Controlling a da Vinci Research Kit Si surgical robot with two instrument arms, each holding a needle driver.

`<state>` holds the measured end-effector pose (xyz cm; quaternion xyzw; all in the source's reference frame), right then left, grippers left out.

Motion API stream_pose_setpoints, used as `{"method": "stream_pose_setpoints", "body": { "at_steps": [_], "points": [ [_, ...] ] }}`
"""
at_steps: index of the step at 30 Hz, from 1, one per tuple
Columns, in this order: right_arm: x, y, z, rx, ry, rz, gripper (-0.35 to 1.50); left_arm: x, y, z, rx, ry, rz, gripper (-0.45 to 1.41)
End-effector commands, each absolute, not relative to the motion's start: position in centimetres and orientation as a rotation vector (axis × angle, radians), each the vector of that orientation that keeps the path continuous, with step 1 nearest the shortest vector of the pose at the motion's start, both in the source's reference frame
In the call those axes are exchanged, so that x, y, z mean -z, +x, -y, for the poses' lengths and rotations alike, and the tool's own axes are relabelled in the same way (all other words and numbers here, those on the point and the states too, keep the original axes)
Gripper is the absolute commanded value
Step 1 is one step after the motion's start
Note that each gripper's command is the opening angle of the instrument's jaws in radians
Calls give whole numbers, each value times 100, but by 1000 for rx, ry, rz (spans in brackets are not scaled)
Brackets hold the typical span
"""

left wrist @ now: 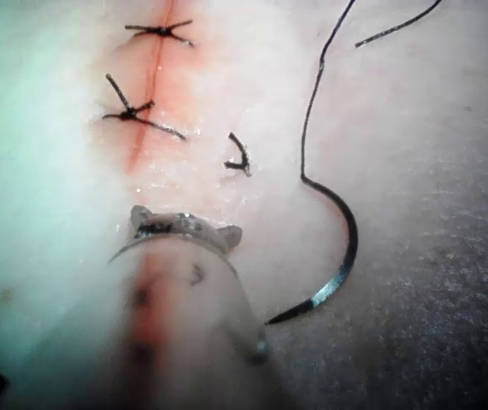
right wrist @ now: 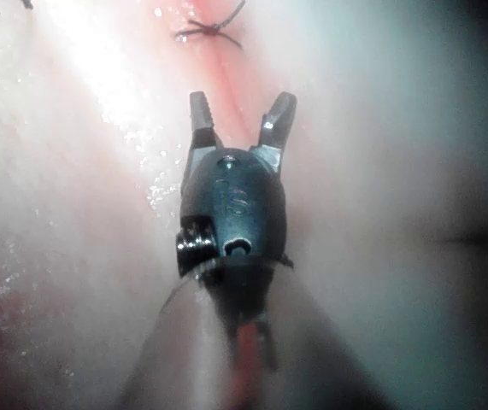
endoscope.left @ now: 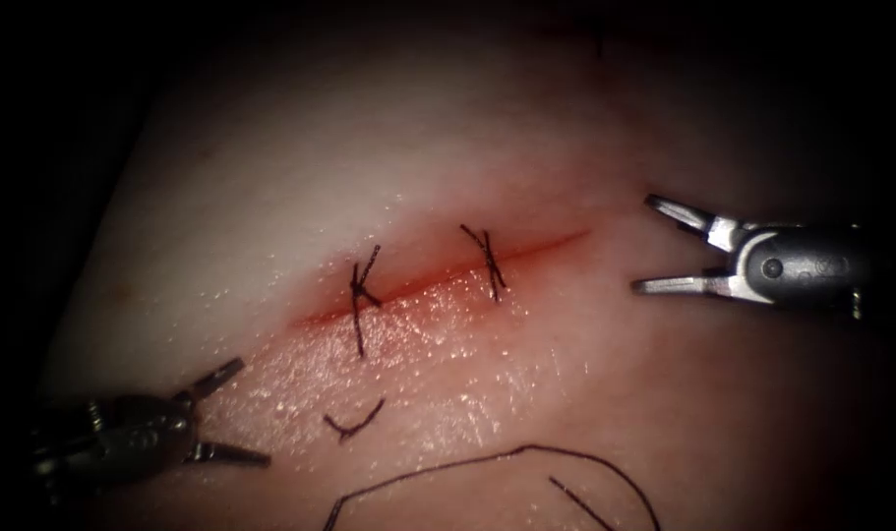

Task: Wound Closure
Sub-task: Set suture off-cut down with left hand, then wound closure complete

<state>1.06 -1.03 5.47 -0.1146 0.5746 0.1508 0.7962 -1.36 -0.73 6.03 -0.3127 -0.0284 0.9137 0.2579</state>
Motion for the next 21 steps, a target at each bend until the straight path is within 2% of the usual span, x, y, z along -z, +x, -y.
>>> {"method": "stream_pose_setpoints", "body": {
  "at_steps": [1, 2, 5, 7, 10, 14, 17, 21],
  "points": [
    [-549, 115, 103, -328, -233, -1238, 148, -602, -143, 66, -2469, -904, 59, 56],
    [-549, 115, 102, -325, -219, -1239, 148, -596, -144, 61, -2463, -940, 47, 54],
    [-542, 116, 94, -258, -64, -1268, 131, -569, -151, 28, -2365, -1244, 4, 51],
    [-537, 117, 90, -264, -37, -1259, 131, -563, -152, 17, -2326, -1333, 20, 49],
    [-524, 117, 83, -296, 29, -1280, 131, -558, -157, -17, -2284, -1512, 58, 26],
    [-511, 116, 68, -272, 116, -1265, 113, -566, -160, -49, -2247, -1664, 91, 26],
    [-510, 116, 60, -272, 130, -1253, 111, -573, -159, -54, -2238, -1701, 112, 26],
    [-513, 115, 50, -276, 137, -1254, 111, -584, -153, -59, -2235, -1747, 129, 16]
  ]
}}
